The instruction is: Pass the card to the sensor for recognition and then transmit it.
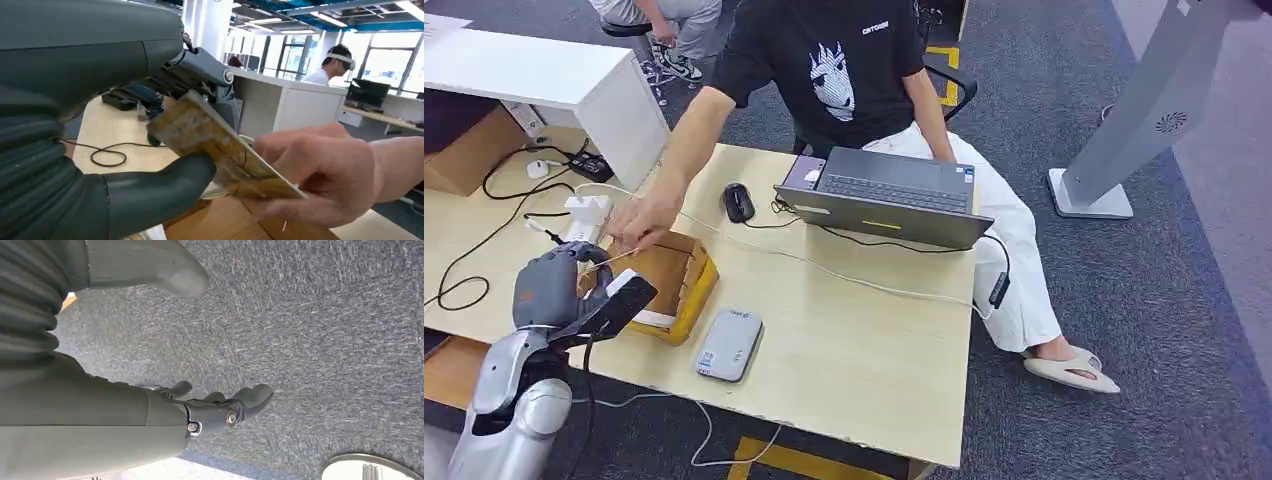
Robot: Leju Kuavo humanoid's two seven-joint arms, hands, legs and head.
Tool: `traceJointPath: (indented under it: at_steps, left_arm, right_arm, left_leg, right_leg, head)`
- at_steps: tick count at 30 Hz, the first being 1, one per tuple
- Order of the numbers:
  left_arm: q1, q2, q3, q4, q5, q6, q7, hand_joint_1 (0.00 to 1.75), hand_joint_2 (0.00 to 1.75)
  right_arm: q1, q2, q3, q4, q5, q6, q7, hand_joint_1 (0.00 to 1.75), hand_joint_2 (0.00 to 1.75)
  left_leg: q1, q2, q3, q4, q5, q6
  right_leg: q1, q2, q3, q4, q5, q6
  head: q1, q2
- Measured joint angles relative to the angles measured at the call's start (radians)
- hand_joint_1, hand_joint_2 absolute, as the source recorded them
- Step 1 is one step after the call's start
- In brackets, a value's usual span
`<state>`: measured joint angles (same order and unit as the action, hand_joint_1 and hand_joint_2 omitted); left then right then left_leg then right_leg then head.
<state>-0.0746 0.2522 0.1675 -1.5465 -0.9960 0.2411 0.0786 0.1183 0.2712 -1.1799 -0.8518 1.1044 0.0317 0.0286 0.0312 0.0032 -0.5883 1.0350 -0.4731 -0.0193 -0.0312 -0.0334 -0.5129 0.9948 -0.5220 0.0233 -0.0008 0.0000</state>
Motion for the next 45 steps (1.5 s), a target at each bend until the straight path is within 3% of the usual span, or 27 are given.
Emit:
traceJointPath:
  at_steps: [9,16,20,32,36,39,45]
  left_arm:
    - [0.012,-0.002,0.0,0.0,0.056,-0.011,-0.017,1.75,1.75]
    - [0.043,-0.024,-0.023,-0.029,0.085,-0.058,-0.062,1.75,1.75]
    - [0.056,-0.039,-0.062,-0.041,0.084,-0.075,-0.064,1.75,1.75]
    - [0.061,-0.048,-0.086,-0.047,0.084,-0.077,-0.064,1.75,1.75]
    - [0.069,-0.05,-0.198,-0.043,-0.016,-0.13,-0.068,1.75,1.75]
    - [0.068,-0.042,-0.25,-0.022,-0.087,-0.171,-0.015,1.75,1.75]
    - [0.066,-0.019,-0.312,0.021,-0.128,-0.172,0.003,1.75,1.75]
  right_arm:
    - [0.001,0.0,0.002,-0.001,-0.03,0.004,0.018,0.0,1.75]
    - [0.0,0.002,0.063,-0.024,-0.128,0.009,0.064,0.0,1.75]
    - [-0.003,0.002,0.097,-0.027,-0.142,0.006,0.065,0.0,1.75]
    - [-0.005,0.002,0.112,-0.028,-0.145,0.005,0.066,0.0,1.75]
    - [-0.007,0.002,0.132,-0.031,-0.144,0.002,0.075,0.0,1.75]
    - [-0.007,0.002,0.134,-0.031,-0.138,0.002,0.079,0.0,1.75]
    - [-0.007,0.002,0.135,-0.031,-0.129,0.003,0.079,0.0,1.75]
  left_leg:
    - [0.0,0.0,0.0,0.0,0.0,0.0]
    - [0.0,0.001,0.0,0.0,0.0,0.0]
    - [0.0,0.002,0.0,0.0,0.0,0.0]
    - [0.0,0.002,0.0,0.0,0.0,0.0]
    - [0.0,0.002,0.0,0.0,0.0,0.0]
    - [0.0,0.002,0.0,0.0,0.0,0.0]
    - [0.0,0.002,0.0,0.0,0.0,0.0]
  right_leg:
    - [0.0,0.0,0.0,0.0,0.0,0.0]
    - [0.0,0.001,-0.003,0.0,0.0,0.0]
    - [0.0,0.002,-0.003,0.0,0.0,0.0]
    - [0.0,0.002,-0.003,0.0,0.0,0.0]
    - [0.0,0.002,-0.004,0.0,0.0,0.0]
    - [0.0,0.002,-0.004,0.0,0.0,0.0]
    - [0.0,0.002,-0.003,0.0,0.0,0.0]
  head:
    - [0.0,0.0]
    - [0.0,0.0]
    - [0.0,0.0]
    - [0.0,0.0]
    - [0.0,0.0]
    - [0.0,0.0]
    - [0.0,0.0]
